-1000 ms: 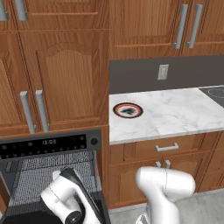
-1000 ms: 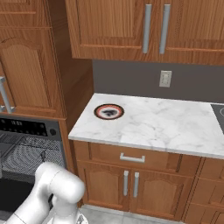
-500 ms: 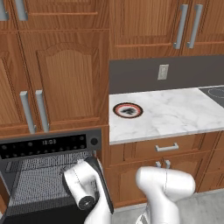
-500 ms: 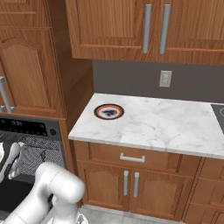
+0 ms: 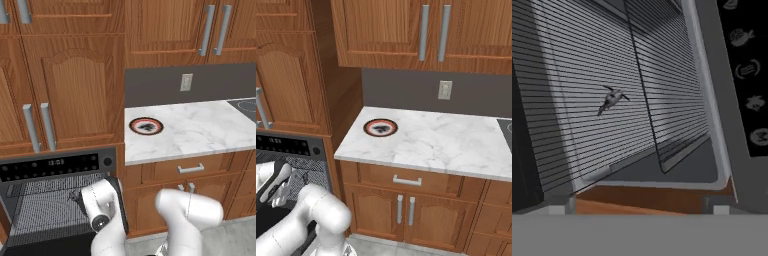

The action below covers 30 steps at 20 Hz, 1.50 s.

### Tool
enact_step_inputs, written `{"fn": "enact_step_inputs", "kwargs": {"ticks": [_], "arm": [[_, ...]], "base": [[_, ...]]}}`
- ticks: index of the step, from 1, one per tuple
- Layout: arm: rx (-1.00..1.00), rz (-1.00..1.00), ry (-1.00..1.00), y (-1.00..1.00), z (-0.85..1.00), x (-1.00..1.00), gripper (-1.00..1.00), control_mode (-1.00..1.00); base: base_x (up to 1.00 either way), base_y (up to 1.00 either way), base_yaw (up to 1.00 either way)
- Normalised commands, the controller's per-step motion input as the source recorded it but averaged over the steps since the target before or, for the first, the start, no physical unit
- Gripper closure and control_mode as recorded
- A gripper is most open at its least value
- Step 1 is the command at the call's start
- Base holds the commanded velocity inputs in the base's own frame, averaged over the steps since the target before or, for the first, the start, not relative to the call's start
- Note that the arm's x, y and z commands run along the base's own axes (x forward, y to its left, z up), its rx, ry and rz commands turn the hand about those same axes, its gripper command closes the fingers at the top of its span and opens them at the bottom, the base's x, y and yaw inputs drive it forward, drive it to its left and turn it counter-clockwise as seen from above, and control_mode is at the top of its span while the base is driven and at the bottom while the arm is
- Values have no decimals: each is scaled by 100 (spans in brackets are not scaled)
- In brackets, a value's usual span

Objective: Take the fish from the oven and place it on the plate on the counter.

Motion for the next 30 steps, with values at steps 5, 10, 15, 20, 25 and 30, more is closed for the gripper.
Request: {"fn": "enact_step_inputs", "kwargs": {"ticks": [5, 10, 15, 20, 25, 30], "arm": [[-14, 2, 18, 78, -39, 13, -100, -100], [20, 1, 2, 57, -44, 21, -100, -100], [16, 1, 5, 42, -61, 24, -100, -100], [-16, 5, 19, 37, -35, 29, -100, -100], [-28, 9, 13, 35, 0, 31, -100, -100], [-38, 18, 17, 22, -10, 19, -100, -100]], "base": [[0, 0, 0], [0, 0, 0], [0, 0, 0], [0, 0, 0], [0, 0, 0], [0, 0, 0]]}}
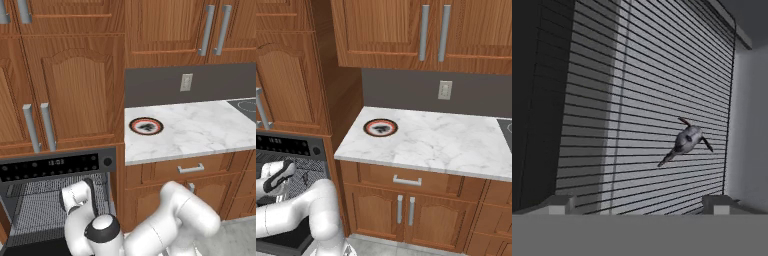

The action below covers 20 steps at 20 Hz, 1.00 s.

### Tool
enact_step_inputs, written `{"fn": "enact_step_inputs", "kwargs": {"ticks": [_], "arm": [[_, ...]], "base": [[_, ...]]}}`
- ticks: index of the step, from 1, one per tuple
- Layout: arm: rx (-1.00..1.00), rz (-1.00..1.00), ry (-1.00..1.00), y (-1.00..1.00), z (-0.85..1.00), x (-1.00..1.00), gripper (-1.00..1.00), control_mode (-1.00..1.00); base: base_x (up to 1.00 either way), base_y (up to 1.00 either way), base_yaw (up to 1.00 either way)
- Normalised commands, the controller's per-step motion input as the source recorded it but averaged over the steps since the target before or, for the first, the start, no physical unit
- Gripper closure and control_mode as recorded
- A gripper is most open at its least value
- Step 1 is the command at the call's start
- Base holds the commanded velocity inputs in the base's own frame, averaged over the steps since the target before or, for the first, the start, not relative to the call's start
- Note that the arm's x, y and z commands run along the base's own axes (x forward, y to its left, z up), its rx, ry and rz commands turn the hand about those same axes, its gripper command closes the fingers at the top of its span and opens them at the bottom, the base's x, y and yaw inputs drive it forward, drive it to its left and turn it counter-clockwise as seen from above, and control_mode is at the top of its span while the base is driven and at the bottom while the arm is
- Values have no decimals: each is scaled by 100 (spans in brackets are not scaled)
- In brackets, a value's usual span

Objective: Take the fish from the oven and place it on the plate on the counter.

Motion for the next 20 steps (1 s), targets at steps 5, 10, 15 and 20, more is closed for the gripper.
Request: {"fn": "enact_step_inputs", "kwargs": {"ticks": [5, 10, 15, 20], "arm": [[-56, 32, 18, 35, -33, 2, -100, -100], [-50, 35, 4, 20, 1, 10, -100, -100], [-42, 31, 2, 21, 20, 20, -100, -100], [-44, 23, 3, 16, 18, 17, -100, -100]], "base": [[0, 0, 0], [0, 0, 0], [0, 0, 0], [0, 0, 0]]}}
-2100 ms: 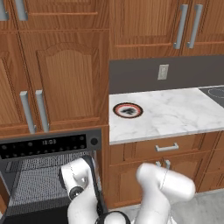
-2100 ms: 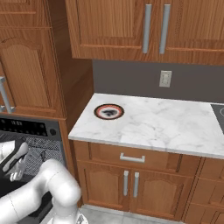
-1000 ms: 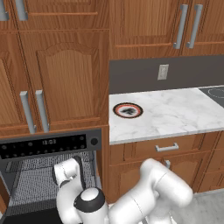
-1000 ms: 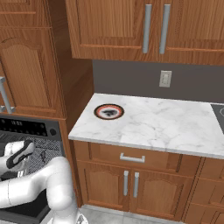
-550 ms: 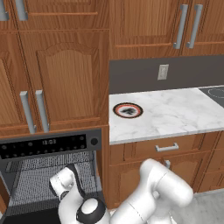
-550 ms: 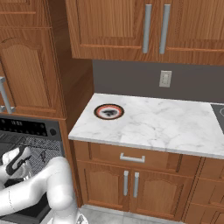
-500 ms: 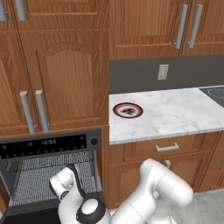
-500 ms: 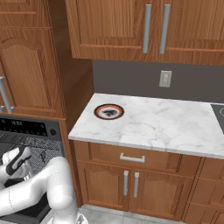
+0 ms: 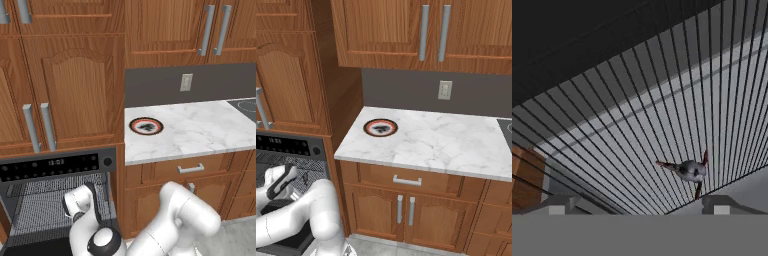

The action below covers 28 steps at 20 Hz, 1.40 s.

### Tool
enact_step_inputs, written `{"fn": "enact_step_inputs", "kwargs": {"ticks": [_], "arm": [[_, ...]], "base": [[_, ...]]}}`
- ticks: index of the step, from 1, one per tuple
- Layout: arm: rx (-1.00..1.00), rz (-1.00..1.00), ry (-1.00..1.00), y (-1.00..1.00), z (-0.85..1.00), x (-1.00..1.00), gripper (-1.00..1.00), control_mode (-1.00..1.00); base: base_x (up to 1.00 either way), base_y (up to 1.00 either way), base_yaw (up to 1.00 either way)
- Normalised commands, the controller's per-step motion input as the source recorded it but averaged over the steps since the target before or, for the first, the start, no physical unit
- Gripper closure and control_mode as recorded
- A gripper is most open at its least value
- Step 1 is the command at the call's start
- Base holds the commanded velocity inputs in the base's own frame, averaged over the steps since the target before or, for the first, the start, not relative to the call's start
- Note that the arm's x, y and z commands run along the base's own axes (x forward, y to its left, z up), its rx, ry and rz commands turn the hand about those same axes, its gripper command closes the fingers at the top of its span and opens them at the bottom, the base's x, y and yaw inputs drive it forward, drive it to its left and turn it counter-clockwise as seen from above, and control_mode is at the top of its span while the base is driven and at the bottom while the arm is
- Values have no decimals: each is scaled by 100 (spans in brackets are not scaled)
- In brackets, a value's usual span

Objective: Take the fish from the oven and place it on the plate on the counter.

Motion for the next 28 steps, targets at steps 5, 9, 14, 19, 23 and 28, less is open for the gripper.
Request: {"fn": "enact_step_inputs", "kwargs": {"ticks": [5, 9, 14, 19, 23, 28], "arm": [[-56, 16, 5, 26, 0, 10, -100, -100], [-61, 16, 0, 34, 0, 4, -100, -100], [-55, 17, -5, 44, 0, 6, -100, -100], [-37, 18, -2, 59, 0, 3, -100, -100], [-15, 18, -5, 53, 0, 1, -100, -100], [-2, 18, -5, 44, 0, 0, -100, -100]], "base": [[0, 0, 0], [0, 0, 0], [0, 0, 0], [0, 0, 0], [0, 0, 0], [0, 0, 0]]}}
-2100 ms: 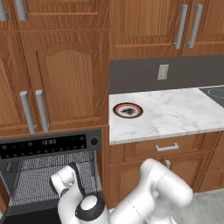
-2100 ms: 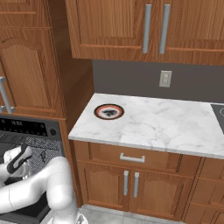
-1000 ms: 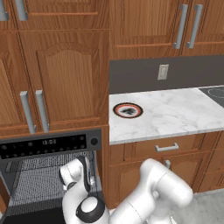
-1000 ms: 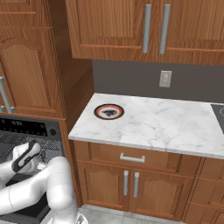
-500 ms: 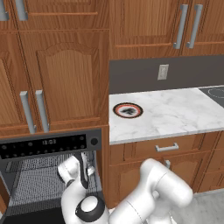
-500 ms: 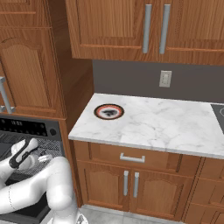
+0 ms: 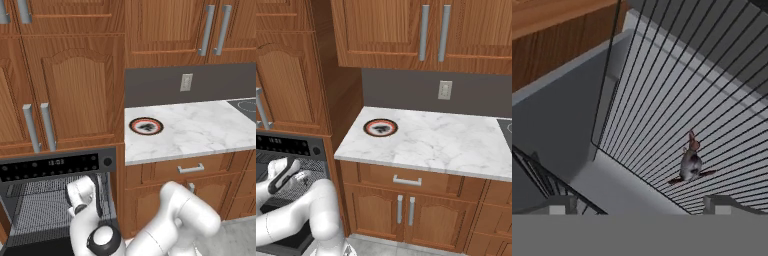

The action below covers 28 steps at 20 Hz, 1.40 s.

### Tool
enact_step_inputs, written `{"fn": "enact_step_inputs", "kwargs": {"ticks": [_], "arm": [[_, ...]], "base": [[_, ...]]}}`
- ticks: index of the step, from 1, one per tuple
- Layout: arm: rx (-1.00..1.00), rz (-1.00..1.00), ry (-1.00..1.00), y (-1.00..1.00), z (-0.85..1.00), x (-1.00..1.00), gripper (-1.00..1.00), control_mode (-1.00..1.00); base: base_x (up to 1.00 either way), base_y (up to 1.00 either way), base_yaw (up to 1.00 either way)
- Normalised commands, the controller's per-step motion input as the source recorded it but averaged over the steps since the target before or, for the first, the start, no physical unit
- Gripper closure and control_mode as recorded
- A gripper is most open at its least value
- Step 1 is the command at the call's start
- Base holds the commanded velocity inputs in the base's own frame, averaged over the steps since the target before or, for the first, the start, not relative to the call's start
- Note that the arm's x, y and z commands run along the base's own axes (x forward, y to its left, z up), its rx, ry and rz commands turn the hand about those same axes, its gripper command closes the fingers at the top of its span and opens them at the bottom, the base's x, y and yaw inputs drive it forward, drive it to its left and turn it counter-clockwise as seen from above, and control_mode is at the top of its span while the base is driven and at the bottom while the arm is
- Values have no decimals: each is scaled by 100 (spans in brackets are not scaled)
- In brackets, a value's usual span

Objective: Take the fish from the oven and place it on the plate on the counter.

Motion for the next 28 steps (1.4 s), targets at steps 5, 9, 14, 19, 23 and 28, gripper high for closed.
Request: {"fn": "enact_step_inputs", "kwargs": {"ticks": [5, 9, 14, 19, 23, 28], "arm": [[0, 18, -8, 38, 0, 0, -100, -100], [4, 17, -14, 15, -2, 0, -100, -100], [14, 5, -11, 0, -14, 0, -100, -100], [30, 0, -1, 0, -7, 1, -100, -100], [38, -2, 0, 0, 0, 5, -100, -100], [31, -6, 1, -4, 0, 8, -100, -100]], "base": [[0, 0, 0], [0, 0, 0], [0, 0, 0], [0, 0, 0], [0, 0, 0], [0, 0, 0]]}}
